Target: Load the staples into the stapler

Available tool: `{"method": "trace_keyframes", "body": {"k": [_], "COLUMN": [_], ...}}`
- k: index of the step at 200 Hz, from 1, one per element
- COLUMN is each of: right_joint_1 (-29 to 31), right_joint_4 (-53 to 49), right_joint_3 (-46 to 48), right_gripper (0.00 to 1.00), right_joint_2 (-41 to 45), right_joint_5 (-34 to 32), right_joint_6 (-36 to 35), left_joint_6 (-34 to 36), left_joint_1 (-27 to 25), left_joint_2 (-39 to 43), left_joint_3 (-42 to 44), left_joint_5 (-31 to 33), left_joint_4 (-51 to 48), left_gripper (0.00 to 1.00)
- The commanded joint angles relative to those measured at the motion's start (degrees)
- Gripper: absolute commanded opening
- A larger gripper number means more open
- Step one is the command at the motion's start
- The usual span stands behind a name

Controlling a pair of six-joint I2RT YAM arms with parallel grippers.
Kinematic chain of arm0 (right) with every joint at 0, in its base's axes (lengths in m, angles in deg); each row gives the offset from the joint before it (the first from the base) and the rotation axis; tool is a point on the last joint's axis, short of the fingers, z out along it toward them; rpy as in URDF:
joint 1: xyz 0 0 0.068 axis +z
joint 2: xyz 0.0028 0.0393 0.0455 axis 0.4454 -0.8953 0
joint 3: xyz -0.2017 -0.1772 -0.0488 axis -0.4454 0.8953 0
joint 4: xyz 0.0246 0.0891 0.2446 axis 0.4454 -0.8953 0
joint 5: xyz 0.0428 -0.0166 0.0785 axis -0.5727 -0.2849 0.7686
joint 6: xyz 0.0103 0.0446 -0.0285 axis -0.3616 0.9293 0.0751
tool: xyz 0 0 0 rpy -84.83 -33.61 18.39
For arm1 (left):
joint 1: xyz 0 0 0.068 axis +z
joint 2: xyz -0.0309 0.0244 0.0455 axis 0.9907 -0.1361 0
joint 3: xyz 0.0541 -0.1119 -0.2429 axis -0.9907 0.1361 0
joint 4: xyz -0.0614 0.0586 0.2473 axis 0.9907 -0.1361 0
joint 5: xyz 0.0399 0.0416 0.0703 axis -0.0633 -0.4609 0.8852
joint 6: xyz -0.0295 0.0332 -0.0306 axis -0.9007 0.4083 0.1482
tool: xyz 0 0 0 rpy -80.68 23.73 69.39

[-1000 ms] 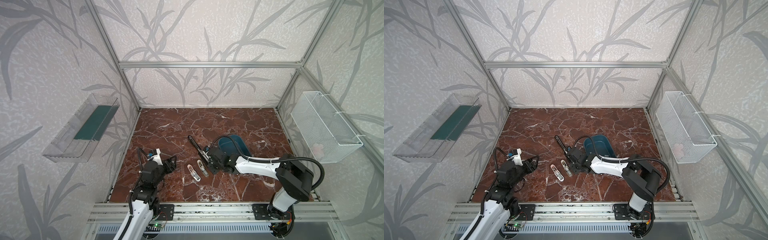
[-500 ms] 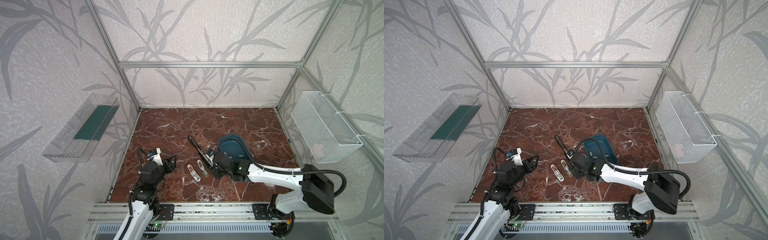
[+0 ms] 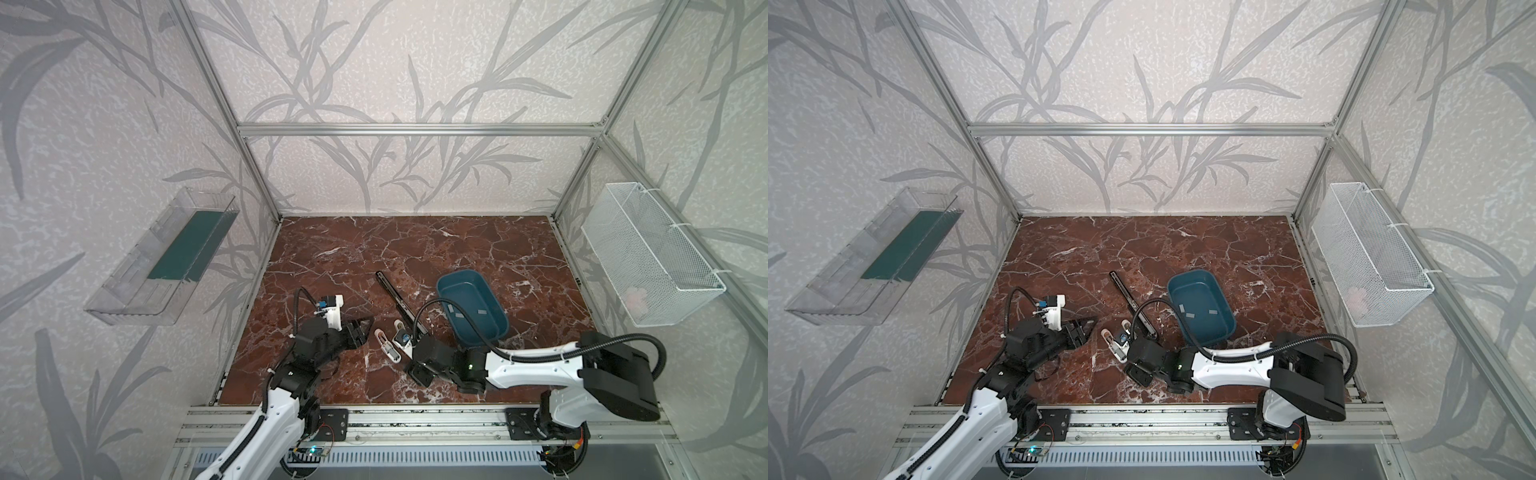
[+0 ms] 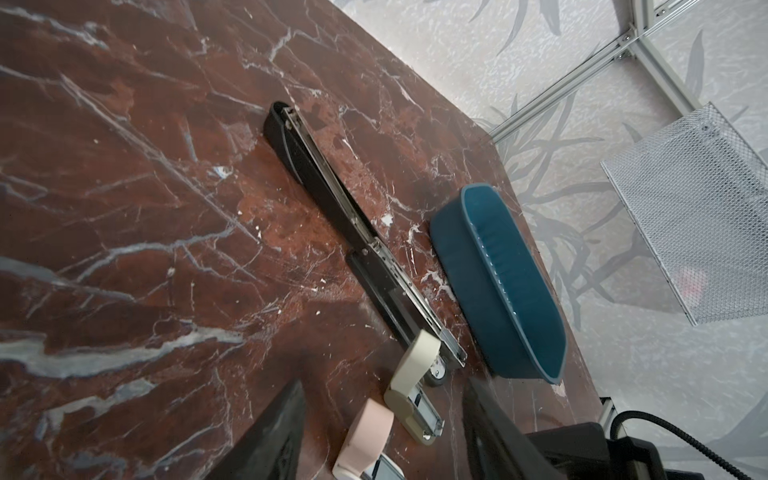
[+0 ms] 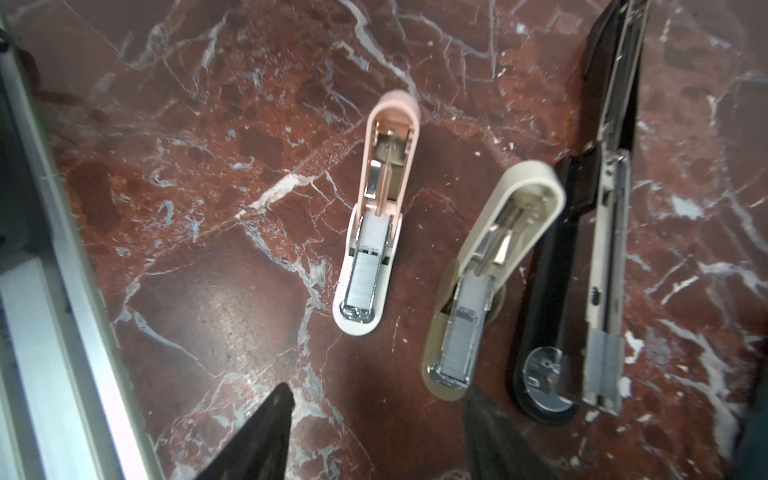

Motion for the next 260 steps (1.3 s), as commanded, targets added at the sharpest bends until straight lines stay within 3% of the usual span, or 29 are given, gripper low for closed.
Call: {"method": "trace_keyframes", "body": {"k": [1, 64, 108, 162, 198, 260], "right_joint_1": [0.39, 0.41, 0.44, 0.4, 0.39, 0.33], "right_joint_4": [3.58, 3.36, 3.46, 5.99, 11.26, 15.17], "right_joint_3": [-2.36, -7.15, -8.25, -6.13, -3.18, -1.59], "right_gripper": [0.61, 0.54, 0.54, 0.33, 0.32, 0.28], "right_joint_2": [-3.06, -11.48, -14.55, -14.79, -15.49, -16.61], "right_joint_5": [1.46, 0.05, -1.52, -0.6, -0.71, -1.88], "right_joint_6": [0.12, 0.03, -0.17, 0.36, 0.98, 2.35], "left_joint_6": [-0.06, -0.2, -0.13, 0.81, 0.6, 0.51], "left_joint_1": [-1.06, -2.33, -3.23, -4.09, -4.33, -5.48], "left_joint_2": [-0.14, -1.02, -7.59, -17.44, -21.78, -21.94], "left_joint_3": [1.52, 4.3, 3.7, 1.97, 2.06, 3.32], "left_joint_5": [-0.24, 0.07, -0.22, -2.43, -4.22, -7.96], "left_joint_4": [2.9, 5.89, 10.7, 15.88, 19.59, 23.73], "left_gripper": [0.61, 0.64, 0.65, 0.64, 0.62, 0.6]}}
